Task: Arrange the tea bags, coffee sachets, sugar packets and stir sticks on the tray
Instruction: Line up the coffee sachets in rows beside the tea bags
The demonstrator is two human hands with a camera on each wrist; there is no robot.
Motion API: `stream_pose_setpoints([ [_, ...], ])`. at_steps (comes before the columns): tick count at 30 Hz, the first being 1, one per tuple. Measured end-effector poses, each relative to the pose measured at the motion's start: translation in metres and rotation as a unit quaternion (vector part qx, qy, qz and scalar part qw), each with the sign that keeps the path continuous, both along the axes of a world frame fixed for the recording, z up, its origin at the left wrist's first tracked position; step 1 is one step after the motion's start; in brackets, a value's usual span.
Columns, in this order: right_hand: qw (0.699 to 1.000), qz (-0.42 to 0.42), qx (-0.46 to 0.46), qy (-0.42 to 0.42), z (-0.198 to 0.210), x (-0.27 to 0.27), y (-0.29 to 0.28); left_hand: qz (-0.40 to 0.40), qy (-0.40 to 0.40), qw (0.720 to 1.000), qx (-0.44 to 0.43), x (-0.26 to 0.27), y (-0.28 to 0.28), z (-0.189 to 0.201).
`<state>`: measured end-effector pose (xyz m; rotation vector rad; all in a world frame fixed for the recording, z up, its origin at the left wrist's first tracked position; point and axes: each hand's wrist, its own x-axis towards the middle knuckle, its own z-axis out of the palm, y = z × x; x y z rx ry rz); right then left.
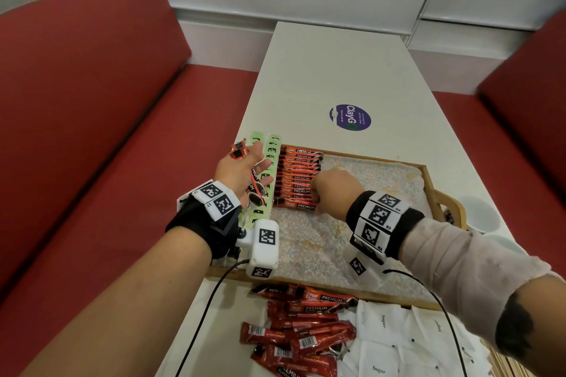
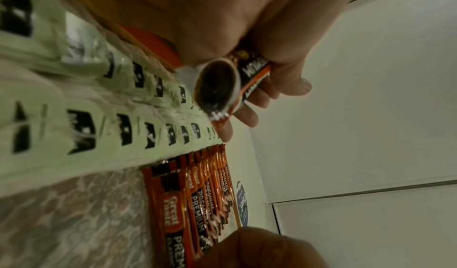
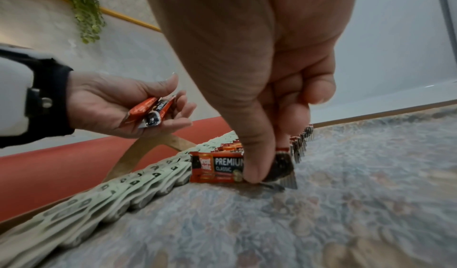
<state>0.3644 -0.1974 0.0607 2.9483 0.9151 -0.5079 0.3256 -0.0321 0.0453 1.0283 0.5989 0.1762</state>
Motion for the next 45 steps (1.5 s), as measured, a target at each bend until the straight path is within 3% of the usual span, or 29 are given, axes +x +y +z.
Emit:
stream_pose_setpoints([
  [25, 1.000, 0.006, 0.023, -0.015, -0.010, -0.002, 0.014, -0.010, 0.001, 1.000, 0.004, -0.003, 0.000, -0.005],
  [32, 0.991, 0.029, 0.124, -0.038, 0.006, -0.008, 0.020, -0.050, -0.024, 0.998, 0.026, -0.002, -0.003, -0.002],
  [37, 0.971, 0.030, 0.234, 0.039, 0.011, -0.014, 0.031, -0.075, -0.053, 0.996, -0.017, -0.001, -0.009, 0.004],
  [45, 0.952, 0.001, 0.288, 0.100, 0.012, -0.009, 0.034, -0.114, -0.079, 0.990, -0.003, -0.004, -0.010, 0.008],
])
